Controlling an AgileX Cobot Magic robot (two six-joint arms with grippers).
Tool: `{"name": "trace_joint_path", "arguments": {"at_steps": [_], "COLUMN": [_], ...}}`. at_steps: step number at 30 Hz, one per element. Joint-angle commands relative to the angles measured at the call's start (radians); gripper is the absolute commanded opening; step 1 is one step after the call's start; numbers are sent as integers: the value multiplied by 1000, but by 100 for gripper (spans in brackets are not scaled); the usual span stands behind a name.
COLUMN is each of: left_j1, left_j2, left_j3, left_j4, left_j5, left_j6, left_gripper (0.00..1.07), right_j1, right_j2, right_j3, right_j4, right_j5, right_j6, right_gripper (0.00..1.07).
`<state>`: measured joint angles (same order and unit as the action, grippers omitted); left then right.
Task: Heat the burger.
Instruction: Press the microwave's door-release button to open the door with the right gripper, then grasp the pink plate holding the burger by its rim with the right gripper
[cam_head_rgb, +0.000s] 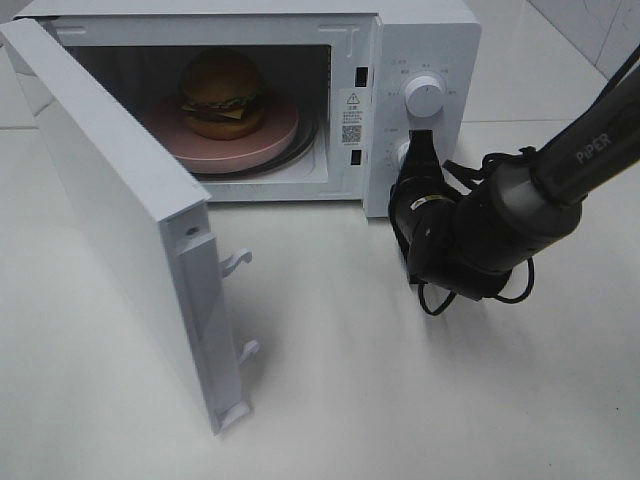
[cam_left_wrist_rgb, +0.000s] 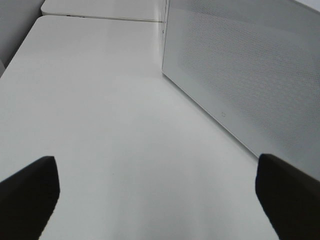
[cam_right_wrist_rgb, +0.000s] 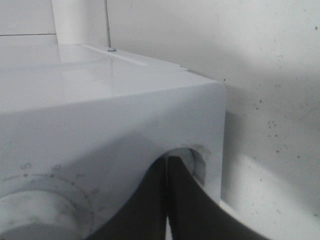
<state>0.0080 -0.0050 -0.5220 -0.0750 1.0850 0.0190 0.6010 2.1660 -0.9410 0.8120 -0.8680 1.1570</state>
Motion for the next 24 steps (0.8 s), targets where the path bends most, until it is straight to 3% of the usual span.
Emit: {"name": "trace_joint_path", "arguments": {"at_steps": [1,14,22,24], "left_j1": [2,2,2,2], "left_j2": [-7,-7,-7,-7], "left_j3": [4,4,4,4], "left_j4": [-11,-11,-11,-11], "left_j5": [-13,-13,-13,-13], "left_j6": [2,3,2,2], "left_gripper": [100,100,100,100], "right_j1": [-14,-14,-14,-15], "right_j2": [-41,-155,-287,-354], "right_j3": [2,144,236,253], "right_j4": [-36,-76,-81,-91], "right_j5": [-61,162,206,293], "right_j6": [17,-82,-337,-527], "right_gripper": [0,0,0,0]}}
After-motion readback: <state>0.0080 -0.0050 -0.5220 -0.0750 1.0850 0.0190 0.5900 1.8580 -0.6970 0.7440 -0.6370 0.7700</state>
